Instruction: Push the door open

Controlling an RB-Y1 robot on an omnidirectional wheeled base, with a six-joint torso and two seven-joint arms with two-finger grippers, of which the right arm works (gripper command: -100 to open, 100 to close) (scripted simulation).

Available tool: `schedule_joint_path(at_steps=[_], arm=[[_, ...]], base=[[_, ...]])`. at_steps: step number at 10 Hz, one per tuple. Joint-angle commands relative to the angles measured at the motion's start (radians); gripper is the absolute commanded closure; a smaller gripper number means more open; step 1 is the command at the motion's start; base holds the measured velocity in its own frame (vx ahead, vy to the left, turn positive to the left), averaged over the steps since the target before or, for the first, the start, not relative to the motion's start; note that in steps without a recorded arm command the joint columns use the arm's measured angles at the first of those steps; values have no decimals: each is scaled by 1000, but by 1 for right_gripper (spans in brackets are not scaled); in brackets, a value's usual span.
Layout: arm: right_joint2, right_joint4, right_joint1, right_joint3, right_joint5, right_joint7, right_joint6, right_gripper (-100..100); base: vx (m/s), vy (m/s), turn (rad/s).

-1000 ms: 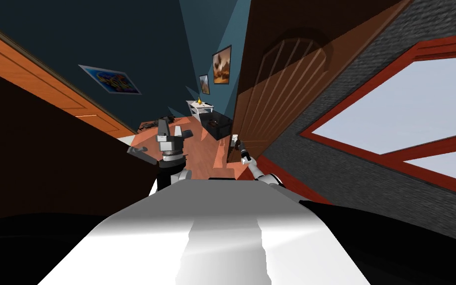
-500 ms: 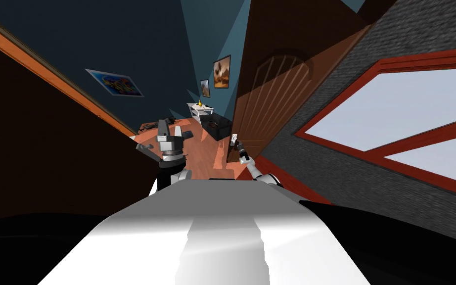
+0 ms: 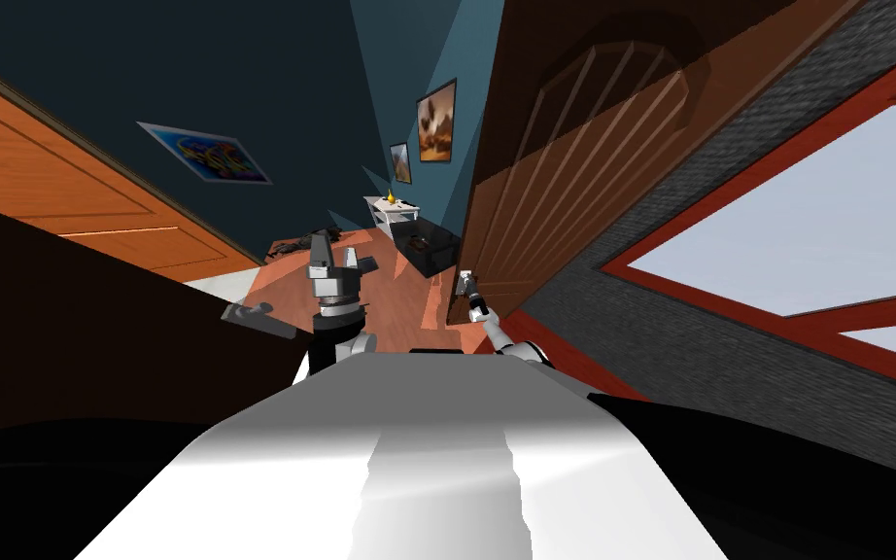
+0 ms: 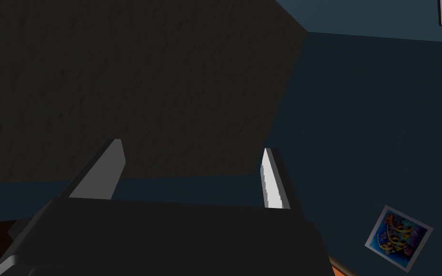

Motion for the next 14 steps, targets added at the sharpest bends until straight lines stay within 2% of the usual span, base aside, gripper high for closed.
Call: schedule_joint_path(at_steps=[1, 2, 7, 14], arm=[[0, 0, 0, 0, 0, 0, 0, -100], [0, 0, 0, 0, 0, 0, 0, 100], [0, 0, 0, 0, 0, 0, 0, 100], [-16, 18, -2, -65, -17, 23, 6, 100]], base=[[115, 36, 2], [-15, -4, -2], [-24, -7, 0], [159, 100, -47]])
